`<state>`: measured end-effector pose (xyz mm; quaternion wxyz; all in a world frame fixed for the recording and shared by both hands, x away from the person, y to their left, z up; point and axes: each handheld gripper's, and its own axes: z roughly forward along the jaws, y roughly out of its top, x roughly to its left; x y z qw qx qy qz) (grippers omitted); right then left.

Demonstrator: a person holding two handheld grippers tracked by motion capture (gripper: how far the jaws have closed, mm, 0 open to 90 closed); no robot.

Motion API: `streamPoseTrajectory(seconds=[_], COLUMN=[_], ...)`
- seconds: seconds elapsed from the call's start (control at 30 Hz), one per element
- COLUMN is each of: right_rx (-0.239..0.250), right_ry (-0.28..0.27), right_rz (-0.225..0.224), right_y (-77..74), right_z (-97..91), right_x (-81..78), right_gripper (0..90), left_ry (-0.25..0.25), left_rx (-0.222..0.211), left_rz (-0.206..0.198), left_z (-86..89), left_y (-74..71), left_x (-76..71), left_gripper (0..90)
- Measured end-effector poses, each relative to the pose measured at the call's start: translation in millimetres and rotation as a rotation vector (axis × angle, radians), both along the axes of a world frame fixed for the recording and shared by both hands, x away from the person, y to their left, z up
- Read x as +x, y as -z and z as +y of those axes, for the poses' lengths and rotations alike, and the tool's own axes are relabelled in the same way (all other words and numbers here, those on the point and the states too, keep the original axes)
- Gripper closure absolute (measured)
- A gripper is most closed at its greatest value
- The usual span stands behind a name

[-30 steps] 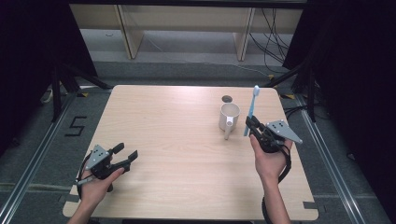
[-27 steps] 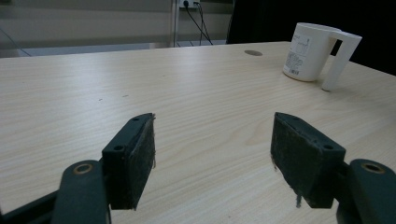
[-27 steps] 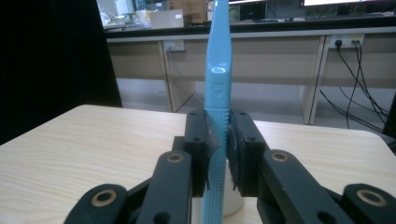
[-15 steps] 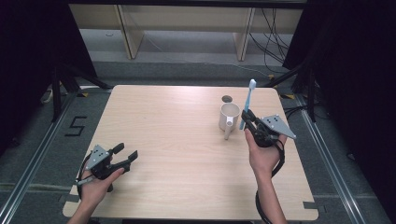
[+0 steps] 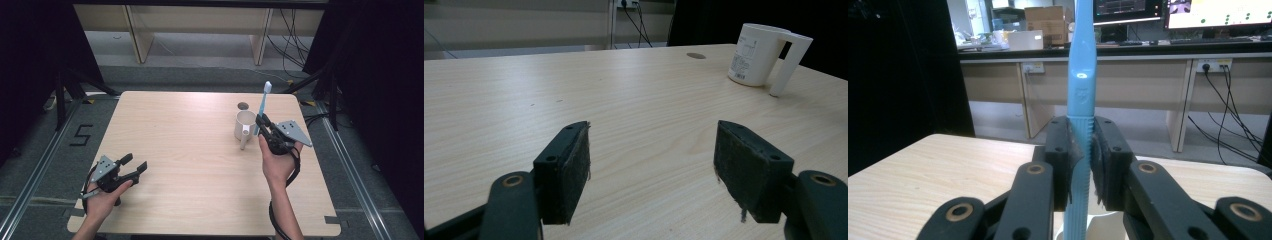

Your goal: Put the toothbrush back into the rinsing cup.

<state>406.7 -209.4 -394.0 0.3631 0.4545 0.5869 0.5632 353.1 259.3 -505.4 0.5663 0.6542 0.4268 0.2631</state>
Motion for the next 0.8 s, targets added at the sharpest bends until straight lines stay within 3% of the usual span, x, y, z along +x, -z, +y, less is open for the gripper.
streamPoseTrajectory(seconds=[0.2,0.3,0.73,0.8], right_rx=[0.012,0.006,0.012,0.011], right_ry=[0.001,0.003,0.022,0.02], right_rz=[0.006,-0.01,-0.037,-0.021], right_y=[0.4,-1.1,-2.4,-2.5], right_z=[6.5,7.4,12.0,12.2], right_x=[5.3,8.1,16.7,16.9], right_gripper=[79.3,79.3,79.3,79.3], left_ry=[-0.003,-0.001,-0.003,-0.002], left_rx=[0.011,-0.002,0.014,0.013], left_rz=[0.006,-0.001,0.011,0.011], left_z=[1.0,0.9,-0.1,0.0], left_y=[-1.7,-0.2,-0.9,-0.8], left_x=[-0.6,0.3,-0.8,-0.7], left_gripper=[30.1,30.1,30.1,30.2])
